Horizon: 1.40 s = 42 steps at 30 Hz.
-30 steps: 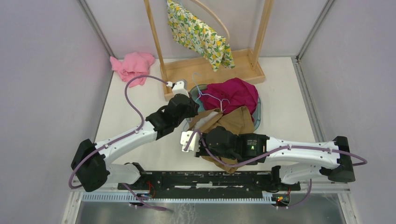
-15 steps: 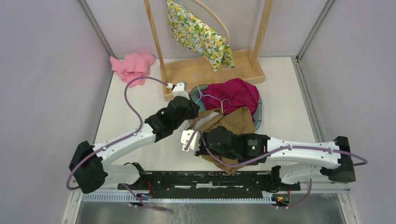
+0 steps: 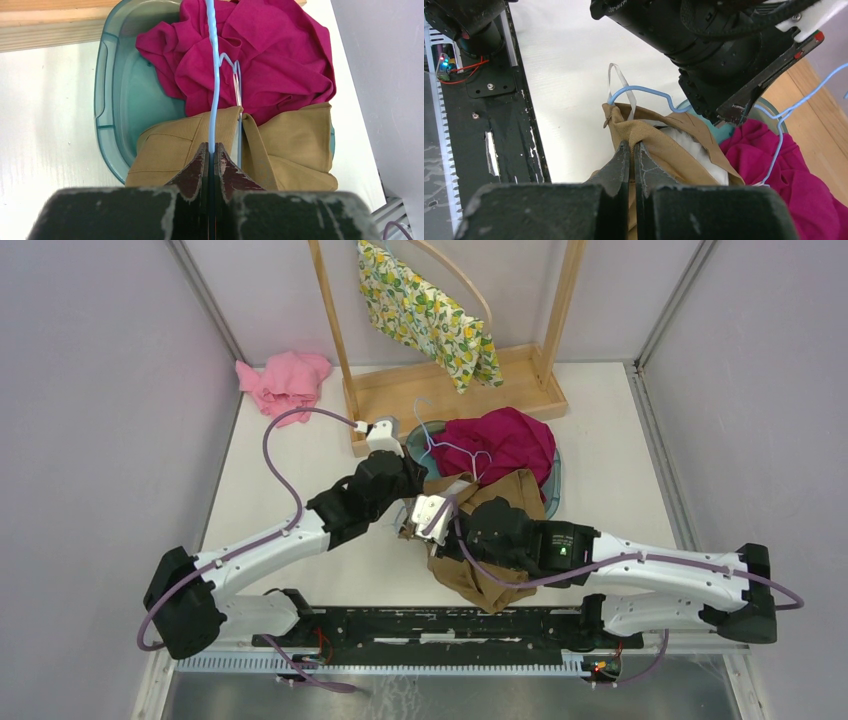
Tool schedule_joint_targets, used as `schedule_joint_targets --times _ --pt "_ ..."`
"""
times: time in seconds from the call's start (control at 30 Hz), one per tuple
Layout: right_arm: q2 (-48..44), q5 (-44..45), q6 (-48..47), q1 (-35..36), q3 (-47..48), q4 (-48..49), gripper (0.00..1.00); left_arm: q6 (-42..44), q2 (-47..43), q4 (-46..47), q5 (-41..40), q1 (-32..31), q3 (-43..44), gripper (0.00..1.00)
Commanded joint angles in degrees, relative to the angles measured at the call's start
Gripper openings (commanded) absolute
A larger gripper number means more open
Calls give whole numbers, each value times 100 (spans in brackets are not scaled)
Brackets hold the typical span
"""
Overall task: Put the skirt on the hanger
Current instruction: Hang the skirt on the hanger.
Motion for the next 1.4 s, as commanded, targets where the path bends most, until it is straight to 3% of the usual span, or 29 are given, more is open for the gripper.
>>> schedule_joint_targets --times 0.0,0.83,1.37 --pt "-330 -136 253 -87 -118 665 1 293 -160 291 -179 -45 -27 3" --pt "-489 -914 481 -85 -381 769 2 495 206 530 -350 -42 19 3" --pt "-428 -910 496 57 -397 742 2 602 379 631 -364 -48 119 3"
